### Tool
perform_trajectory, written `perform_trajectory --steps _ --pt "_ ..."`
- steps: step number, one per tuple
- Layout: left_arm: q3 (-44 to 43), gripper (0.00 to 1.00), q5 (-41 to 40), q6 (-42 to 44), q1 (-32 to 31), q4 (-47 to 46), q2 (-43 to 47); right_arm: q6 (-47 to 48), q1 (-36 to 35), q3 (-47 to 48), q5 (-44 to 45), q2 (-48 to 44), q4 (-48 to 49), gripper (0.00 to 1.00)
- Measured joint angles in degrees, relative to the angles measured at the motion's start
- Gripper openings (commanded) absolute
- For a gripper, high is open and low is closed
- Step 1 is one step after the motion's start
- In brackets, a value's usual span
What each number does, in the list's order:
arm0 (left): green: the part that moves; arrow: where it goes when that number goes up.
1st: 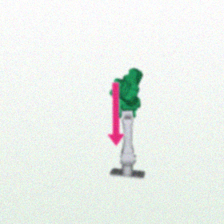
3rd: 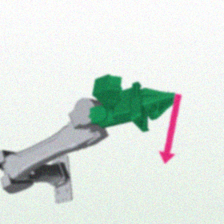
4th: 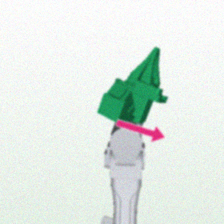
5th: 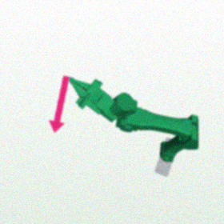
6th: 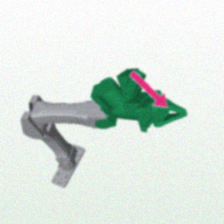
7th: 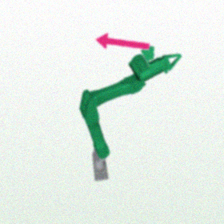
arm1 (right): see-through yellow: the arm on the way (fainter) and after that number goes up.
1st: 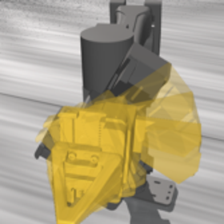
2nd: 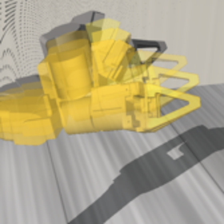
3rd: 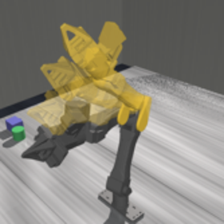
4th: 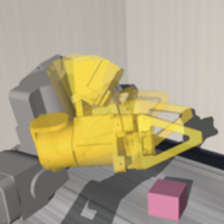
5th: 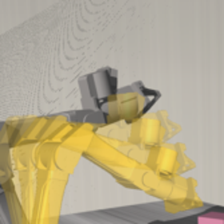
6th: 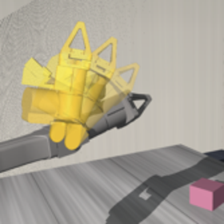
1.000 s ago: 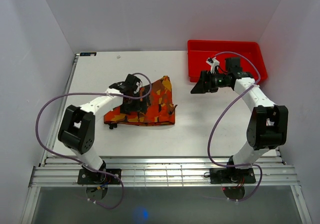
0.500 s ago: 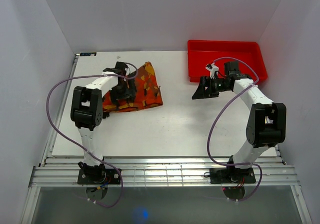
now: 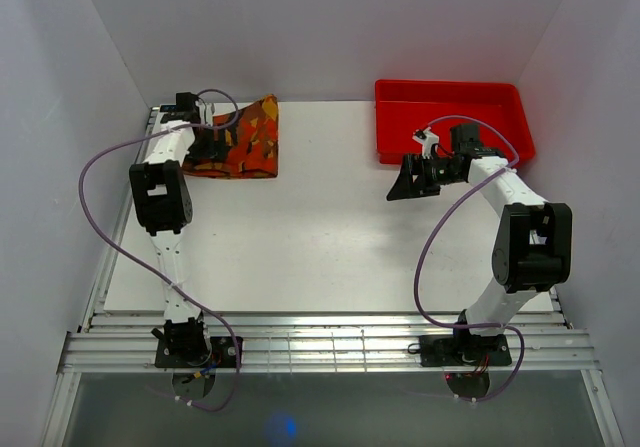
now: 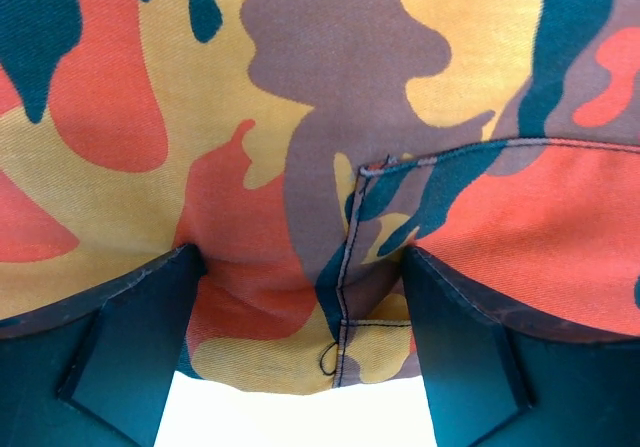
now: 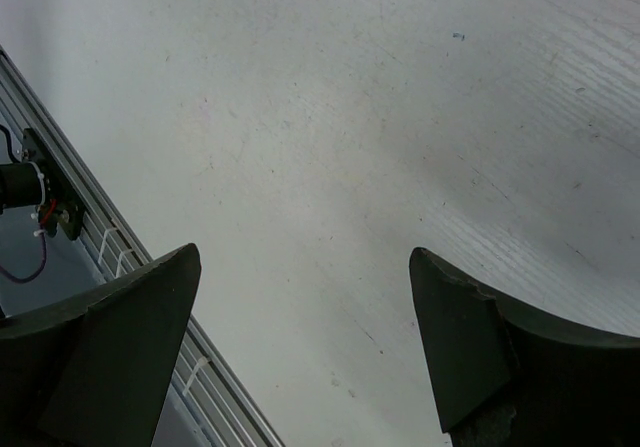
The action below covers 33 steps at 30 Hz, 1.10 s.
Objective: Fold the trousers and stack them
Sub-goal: Neatly place the folded trousers to the corner
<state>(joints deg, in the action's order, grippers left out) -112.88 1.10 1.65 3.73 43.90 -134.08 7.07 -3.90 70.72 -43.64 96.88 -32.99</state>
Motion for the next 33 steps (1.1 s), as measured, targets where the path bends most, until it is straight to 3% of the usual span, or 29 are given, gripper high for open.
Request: perform_trajectory --steps 4,9,26,33 --pt "-11.7 0.89 1.4 2.5 2.9 0.4 -7.2 0.8 0.3 0.0 0.0 0.0 -0.2 0.90" --pt "-18.1 0.91 1.5 3.5 4.4 -0.4 -11.2 1.3 0.7 0.0 0.0 0.0 -0.5 0.90" --pt "-20.6 0.85 2.9 1.6 6.3 -4.0 -13.6 2.4 0.9 0.0 0.0 0.0 -2.2 0.90" --pt "-13.9 0.83 3.0 -3.3 7.3 -9.4 -10.6 2.5 0.9 0.0 0.0 0.0 -3.0 0.90"
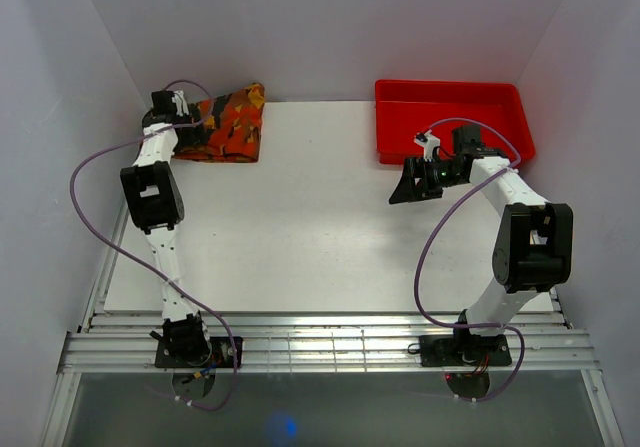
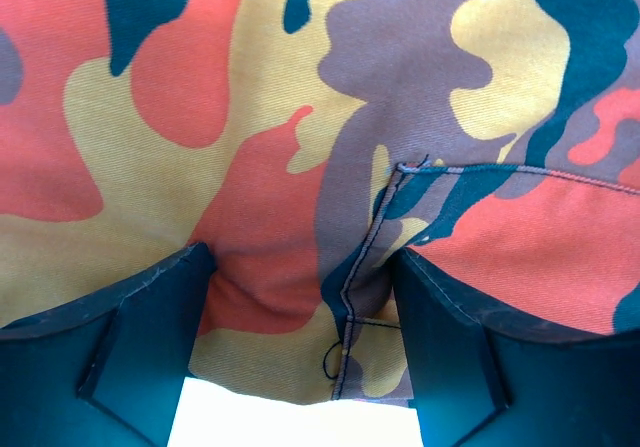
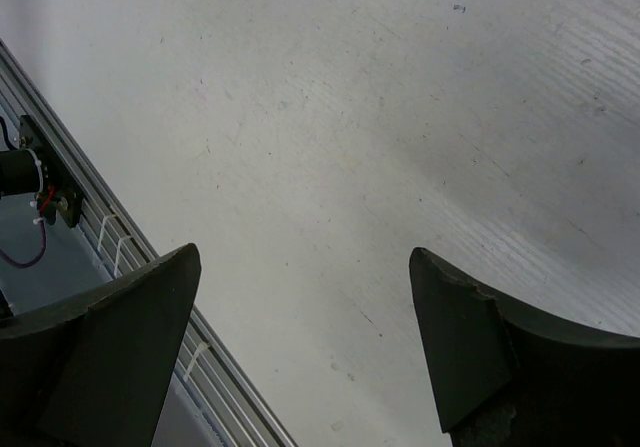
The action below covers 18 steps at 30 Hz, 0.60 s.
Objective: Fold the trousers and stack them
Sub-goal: Neatly place the folded trousers to the corner
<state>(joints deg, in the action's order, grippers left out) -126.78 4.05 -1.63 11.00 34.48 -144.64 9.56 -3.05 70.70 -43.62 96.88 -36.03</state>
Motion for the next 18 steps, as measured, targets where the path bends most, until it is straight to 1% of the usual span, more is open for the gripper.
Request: perform_trajectory --steps 6,13,15,18 --pt "7.1 0.80 -0.4 -3.4 0.9 -4.9 3.6 0.0 0.0 0.0 0.0 0.0 -0.1 0.90" --pt "14.0 0.80 -0.7 -6.5 2.6 -7.3 7.6 0.1 0.0 0.0 0.0 -0.2 -0.1 0.90" --pt "14.4 0.80 -0.9 -7.3 3.0 -7.3 8.0 0.1 0.0 0.0 0.0 -0.3 -0.1 0.90" --pt "13.9 0.88 -0.9 -7.9 3.1 -6.8 7.9 0.1 0.0 0.0 0.0 -0.3 -0.1 0.90"
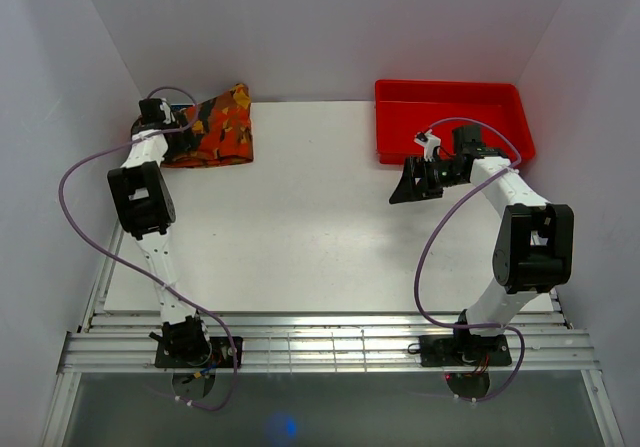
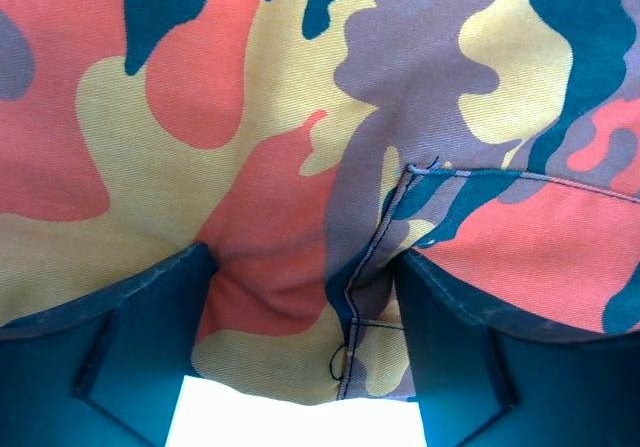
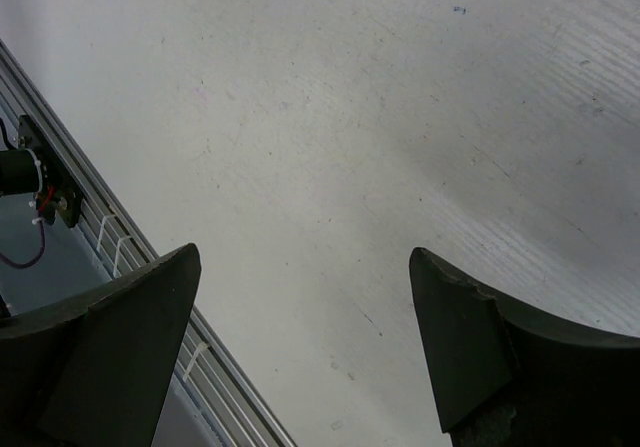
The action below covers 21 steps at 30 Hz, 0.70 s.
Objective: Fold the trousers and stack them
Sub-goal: Neatly place the folded trousers to the corner
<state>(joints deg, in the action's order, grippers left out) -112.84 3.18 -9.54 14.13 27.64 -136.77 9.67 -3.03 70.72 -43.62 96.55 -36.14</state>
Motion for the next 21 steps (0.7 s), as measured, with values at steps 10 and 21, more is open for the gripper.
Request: perform_trajectory --steps 10,21 --pt "10.3 0.98 1.9 6.0 -0.1 0.1 8.5 1.1 0.4 1.6 2.1 -3.3 -0.9 0.90" --pt "0.2 0.98 12.1 15.4 0.0 5.0 21.7 3.1 1.6 9.6 7.7 -11.8 -1.4 0.90"
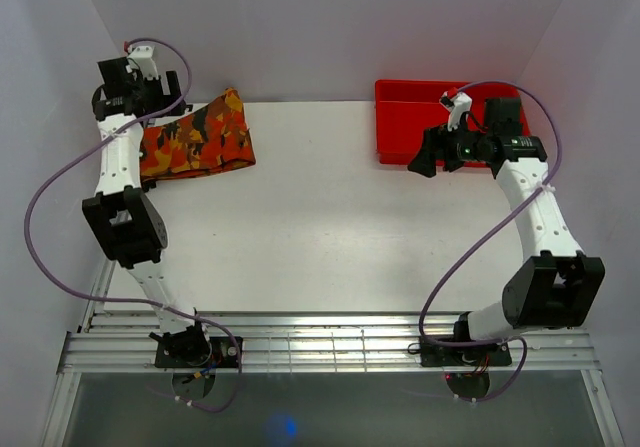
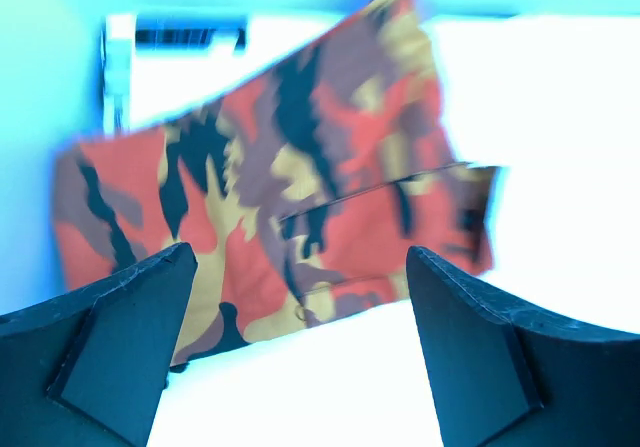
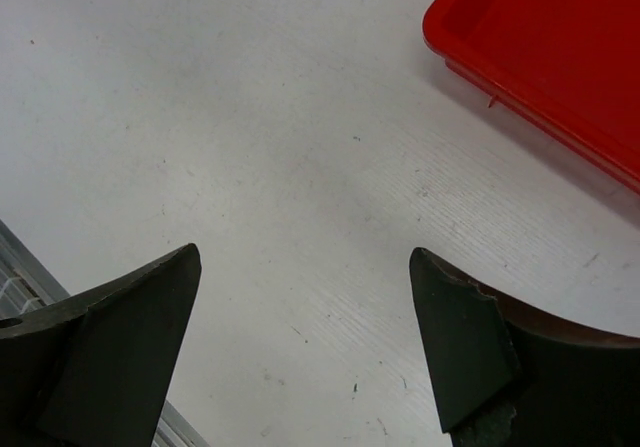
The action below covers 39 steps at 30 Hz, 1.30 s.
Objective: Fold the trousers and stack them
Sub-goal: Neatly place the folded trousers to the corner
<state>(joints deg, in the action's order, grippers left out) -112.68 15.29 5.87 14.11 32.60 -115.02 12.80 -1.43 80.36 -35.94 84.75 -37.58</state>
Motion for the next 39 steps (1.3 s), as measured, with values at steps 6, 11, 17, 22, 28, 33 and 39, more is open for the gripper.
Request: perform_trajectory --steps 6,11,17,22,28,33,39 --pt "9.7 0.91 2.8 3.5 -0.2 6.2 15.6 3.0 0.3 -4.4 3.3 -9.9 -0.8 0.90" --pt "26.3 0.88 0.4 3.8 1.4 10.4 17.5 5.6 0.3 -9.9 5.6 -15.0 -3.3 0.90" --pt "31.6 0.90 -1.8 3.9 6.1 13.0 4.7 7.0 0.3 -12.9 7.5 -15.3 -5.7 0.90" --pt "30.2 0.94 -3.1 5.2 7.1 10.7 0.7 7.3 0.3 -13.5 7.8 -15.3 -6.0 0.90" --pt "18.4 0.93 -2.8 6.5 7.1 6.4 -8.0 7.4 0.3 -13.7 8.7 -15.0 -6.1 0.90" --pt "8.6 0.95 -1.9 6.9 7.1 4.9 -14.6 7.5 0.3 -13.7 9.0 -14.5 -6.1 0.90" --pt "5.8 0.98 0.8 7.0 7.2 3.0 -16.6 7.6 0.3 -13.7 9.3 -14.2 -6.1 0.90"
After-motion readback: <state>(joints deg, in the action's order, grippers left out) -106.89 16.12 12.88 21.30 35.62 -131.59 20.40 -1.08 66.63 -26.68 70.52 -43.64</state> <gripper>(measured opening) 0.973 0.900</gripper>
